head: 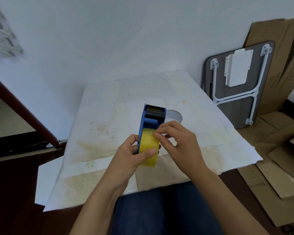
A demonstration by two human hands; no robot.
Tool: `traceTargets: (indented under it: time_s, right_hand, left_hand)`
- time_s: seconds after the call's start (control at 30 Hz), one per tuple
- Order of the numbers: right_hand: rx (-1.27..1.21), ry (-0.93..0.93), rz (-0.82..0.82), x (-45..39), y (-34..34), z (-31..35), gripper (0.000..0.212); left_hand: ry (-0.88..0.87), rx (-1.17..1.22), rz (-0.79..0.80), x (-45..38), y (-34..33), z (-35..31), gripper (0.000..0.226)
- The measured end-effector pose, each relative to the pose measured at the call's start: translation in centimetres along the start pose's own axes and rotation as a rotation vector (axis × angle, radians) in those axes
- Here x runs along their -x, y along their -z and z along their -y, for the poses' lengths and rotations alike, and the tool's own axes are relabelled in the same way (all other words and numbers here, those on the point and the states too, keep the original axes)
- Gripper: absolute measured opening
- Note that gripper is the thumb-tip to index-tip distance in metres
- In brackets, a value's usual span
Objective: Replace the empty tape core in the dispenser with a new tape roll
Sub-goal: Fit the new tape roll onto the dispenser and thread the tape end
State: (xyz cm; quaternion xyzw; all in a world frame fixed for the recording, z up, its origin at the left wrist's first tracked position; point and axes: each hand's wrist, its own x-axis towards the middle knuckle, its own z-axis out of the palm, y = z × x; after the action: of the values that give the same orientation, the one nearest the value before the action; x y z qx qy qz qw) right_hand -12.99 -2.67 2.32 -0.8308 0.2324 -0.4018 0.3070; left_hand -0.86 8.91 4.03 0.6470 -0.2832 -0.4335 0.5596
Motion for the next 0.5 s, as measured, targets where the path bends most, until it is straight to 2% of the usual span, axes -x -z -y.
traceTargets:
  time_s: [0.13, 0.27, 0.5]
  right_hand:
    - [0.035, 0.005, 0.062, -0.10, 0.33, 0.16, 0.024]
    - [0.006, -0.001, 0.064, -0.41, 0.55, 0.38, 0.012]
    - [0.084, -0.042, -0.192, -0.64, 0.74, 0.98, 0.002]
  left_hand:
    - [-0.003, 0.018, 0.006, -0.03, 0.16, 0.14, 0.040]
    - [-0.018, 0.009, 0.029, 0.04, 0.33, -0.03, 0.049]
    - [-0.035, 0.066, 0.109, 0.40, 0.26, 0.13, 0.045]
